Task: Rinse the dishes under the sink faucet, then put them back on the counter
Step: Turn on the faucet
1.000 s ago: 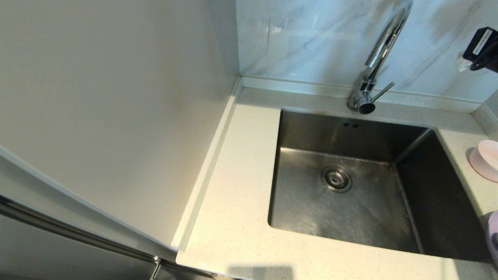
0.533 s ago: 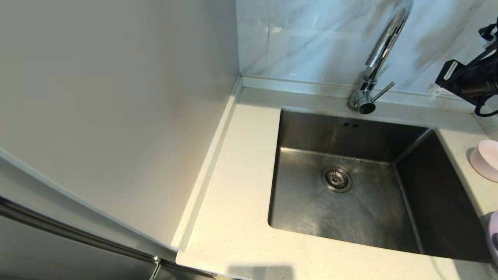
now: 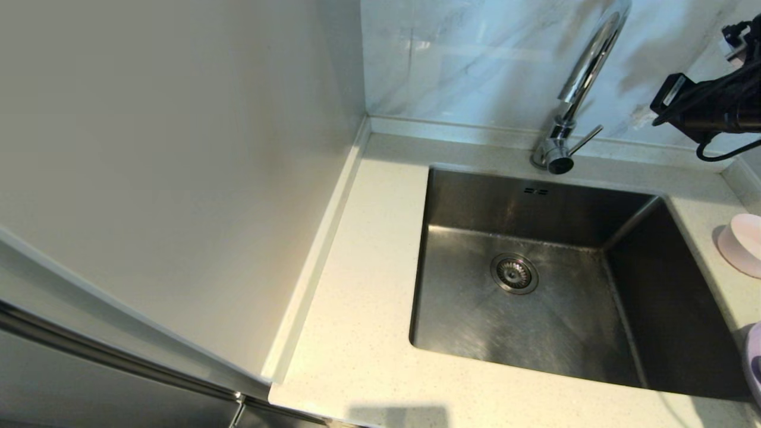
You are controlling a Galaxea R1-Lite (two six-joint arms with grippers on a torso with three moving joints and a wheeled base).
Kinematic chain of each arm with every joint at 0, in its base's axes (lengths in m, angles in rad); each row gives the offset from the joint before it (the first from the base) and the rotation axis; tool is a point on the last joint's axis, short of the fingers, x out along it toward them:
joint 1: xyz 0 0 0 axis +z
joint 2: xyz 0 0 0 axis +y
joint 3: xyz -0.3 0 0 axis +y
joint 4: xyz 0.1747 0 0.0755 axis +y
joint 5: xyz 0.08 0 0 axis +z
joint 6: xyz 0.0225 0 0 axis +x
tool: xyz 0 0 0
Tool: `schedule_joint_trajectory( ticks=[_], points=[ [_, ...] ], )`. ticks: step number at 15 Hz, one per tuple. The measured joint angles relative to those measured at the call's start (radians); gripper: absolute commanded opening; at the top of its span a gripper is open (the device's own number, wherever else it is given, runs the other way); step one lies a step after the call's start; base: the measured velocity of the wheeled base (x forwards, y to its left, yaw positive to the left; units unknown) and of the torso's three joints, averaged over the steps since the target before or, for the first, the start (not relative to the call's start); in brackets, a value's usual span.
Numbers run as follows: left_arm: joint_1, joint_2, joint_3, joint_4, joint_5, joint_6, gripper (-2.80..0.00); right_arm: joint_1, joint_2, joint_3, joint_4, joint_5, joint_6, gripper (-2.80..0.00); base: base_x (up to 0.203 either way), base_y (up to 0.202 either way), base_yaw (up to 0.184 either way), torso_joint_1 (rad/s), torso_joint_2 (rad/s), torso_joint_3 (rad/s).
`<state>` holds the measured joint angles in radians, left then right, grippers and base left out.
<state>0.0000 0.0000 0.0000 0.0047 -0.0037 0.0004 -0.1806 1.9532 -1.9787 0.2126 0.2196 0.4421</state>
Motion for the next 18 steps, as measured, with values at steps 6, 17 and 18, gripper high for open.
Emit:
schedule_joint_trajectory(
  ticks=[6,17,18],
  points=[
    [0.000,0.000,0.000,0.000,0.001,0.000,-2.80,0.047,0.044,0.000,-0.188,-0.002,-0.011,-2.80,0.000,0.000,0.000,0.000,0.00,0.000],
    [0.000,0.000,0.000,0.000,0.000,0.000,-2.80,0.065,0.127,0.001,-0.236,-0.002,-0.060,-2.80,0.000,0.000,0.000,0.000,0.00,0.000],
    [0.000,0.000,0.000,0.000,0.001,0.000,-2.80,0.066,0.126,0.003,-0.226,-0.001,-0.074,-2.80,0.000,0.000,0.000,0.000,0.00,0.000]
  ],
)
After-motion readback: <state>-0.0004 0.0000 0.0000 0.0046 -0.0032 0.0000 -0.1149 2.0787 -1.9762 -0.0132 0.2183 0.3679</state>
